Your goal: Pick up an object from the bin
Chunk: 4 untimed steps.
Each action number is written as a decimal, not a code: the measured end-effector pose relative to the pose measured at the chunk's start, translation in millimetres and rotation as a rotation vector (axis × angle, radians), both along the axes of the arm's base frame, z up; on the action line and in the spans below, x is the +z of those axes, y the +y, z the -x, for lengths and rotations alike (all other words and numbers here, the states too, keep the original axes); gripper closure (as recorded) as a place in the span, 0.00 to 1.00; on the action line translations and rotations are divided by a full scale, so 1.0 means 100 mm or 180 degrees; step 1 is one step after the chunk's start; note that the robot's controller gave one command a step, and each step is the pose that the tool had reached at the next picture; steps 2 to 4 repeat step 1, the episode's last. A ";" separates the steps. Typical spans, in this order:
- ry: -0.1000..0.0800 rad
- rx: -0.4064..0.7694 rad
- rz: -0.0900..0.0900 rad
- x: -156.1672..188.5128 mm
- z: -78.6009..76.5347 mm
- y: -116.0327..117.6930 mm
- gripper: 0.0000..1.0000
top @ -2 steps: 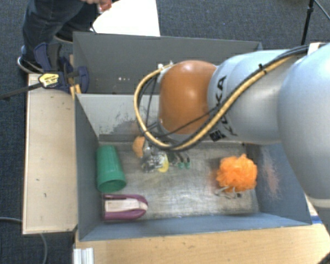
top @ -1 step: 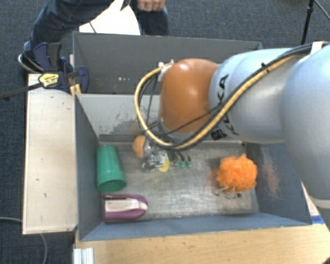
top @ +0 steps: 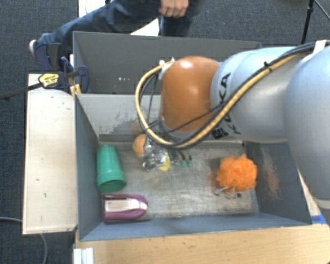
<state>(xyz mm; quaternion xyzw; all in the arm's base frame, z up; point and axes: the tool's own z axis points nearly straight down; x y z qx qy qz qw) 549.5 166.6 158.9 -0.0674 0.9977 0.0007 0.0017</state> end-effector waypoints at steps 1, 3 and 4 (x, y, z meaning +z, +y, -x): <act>0.0011 -0.0001 0.0003 0.08 0.00 0.00 1.00; 0.0011 -0.0001 0.0003 0.08 0.00 0.00 1.00; 0.0011 -0.0001 0.0003 0.08 0.00 0.00 1.00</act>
Offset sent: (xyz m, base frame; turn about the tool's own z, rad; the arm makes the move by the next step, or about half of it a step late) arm -0.0002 0.0001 0.0173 0.0000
